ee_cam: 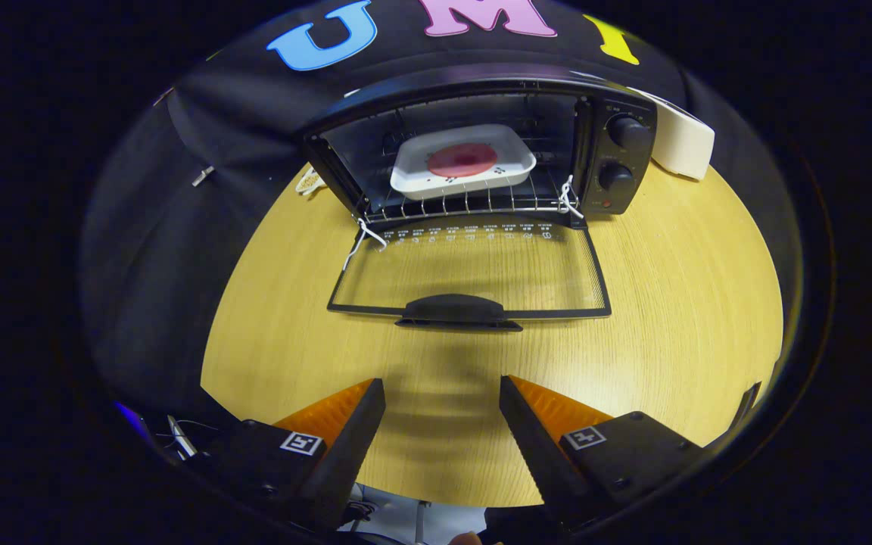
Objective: Open the toaster oven, put the food inside, and close the toaster oven door.
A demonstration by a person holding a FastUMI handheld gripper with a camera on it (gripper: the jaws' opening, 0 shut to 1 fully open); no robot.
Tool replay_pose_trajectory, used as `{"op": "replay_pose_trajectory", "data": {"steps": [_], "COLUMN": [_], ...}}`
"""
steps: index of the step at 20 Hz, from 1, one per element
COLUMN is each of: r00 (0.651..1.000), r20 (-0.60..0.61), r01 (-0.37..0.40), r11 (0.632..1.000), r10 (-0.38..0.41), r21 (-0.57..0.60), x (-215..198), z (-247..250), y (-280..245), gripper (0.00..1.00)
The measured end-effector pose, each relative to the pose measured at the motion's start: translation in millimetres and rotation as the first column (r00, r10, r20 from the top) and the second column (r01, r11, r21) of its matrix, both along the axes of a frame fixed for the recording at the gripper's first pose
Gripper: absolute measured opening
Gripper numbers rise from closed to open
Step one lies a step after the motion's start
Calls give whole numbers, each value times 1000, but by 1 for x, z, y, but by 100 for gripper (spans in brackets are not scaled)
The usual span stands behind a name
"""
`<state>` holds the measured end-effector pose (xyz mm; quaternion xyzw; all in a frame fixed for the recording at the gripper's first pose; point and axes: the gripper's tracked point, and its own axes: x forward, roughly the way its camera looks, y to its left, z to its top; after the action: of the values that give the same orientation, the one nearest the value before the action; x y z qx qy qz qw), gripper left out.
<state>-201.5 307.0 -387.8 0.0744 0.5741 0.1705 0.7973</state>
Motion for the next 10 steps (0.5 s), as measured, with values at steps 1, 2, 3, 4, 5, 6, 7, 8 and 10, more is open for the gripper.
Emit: {"op": "replay_pose_trajectory", "data": {"steps": [1, 2, 3, 4, 5, 6, 7, 8, 10], "r00": [1000, 1000, 999, 999, 998, 997, 997, 996, 995], "r20": [-12, -23, -37, -48, -59, -70, -77, -84, -92], "r01": [-2, -1, 3, 8, 11, 14, 16, 16, 19], "r11": [1000, 1000, 999, 999, 999, 998, 998, 997, 994], "r10": [2, 0, -4, -9, -14, -18, -21, -22, -29], "r21": [-13, -24, -34, -40, -48, -56, -66, -78, -108], "x": [-1, 8, 9, 11, 12, 13, 12, 12, 16], "z": [-6, -14, -20, -25, -30, -35, -44, -47, -57], "y": [1, -3, 0, 2, 5, 8, 14, 16, 17], "gripper": [99, 99, 99, 99, 99, 99, 99, 99, 99]}}
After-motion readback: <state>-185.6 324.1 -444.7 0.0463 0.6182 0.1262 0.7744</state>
